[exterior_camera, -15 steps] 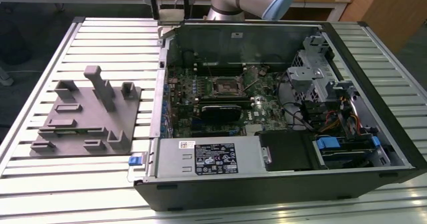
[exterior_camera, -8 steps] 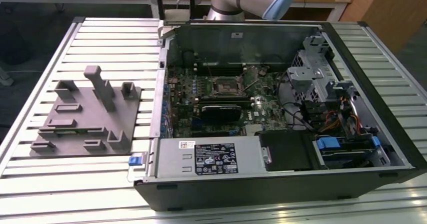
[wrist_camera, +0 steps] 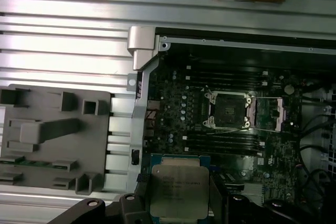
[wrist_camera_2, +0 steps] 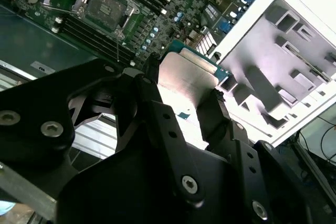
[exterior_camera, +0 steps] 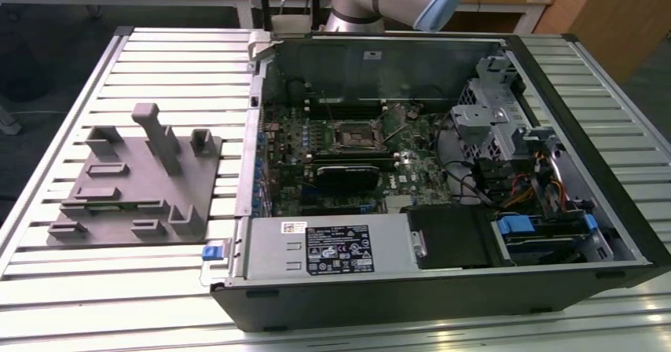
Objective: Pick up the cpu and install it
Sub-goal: 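Pick up the cpu and move it towards the insertion slot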
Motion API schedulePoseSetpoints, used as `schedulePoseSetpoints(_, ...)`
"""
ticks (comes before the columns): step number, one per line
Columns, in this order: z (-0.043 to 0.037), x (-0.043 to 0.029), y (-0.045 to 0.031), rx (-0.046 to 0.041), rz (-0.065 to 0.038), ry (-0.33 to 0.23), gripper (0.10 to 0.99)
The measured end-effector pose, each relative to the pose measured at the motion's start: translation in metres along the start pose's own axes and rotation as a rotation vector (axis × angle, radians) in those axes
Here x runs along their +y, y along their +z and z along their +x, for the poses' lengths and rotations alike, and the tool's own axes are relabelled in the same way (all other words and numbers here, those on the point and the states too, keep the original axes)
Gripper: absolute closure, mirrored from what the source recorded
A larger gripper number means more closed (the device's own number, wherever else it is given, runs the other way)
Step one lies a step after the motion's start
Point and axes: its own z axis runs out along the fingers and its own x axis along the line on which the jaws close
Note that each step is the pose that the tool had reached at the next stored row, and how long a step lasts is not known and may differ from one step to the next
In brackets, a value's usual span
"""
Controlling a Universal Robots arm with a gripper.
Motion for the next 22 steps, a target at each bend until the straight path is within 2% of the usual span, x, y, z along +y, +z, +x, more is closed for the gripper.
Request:
schedulePoseSetpoints(13,-0.0277,-0.0007,0.0009,-0.0015,0.0,0.0,0.545)
schedulePoseSetpoints(22,-0.0424,-0.0009,0.0017,-0.0045,0.0,0.0,0.545)
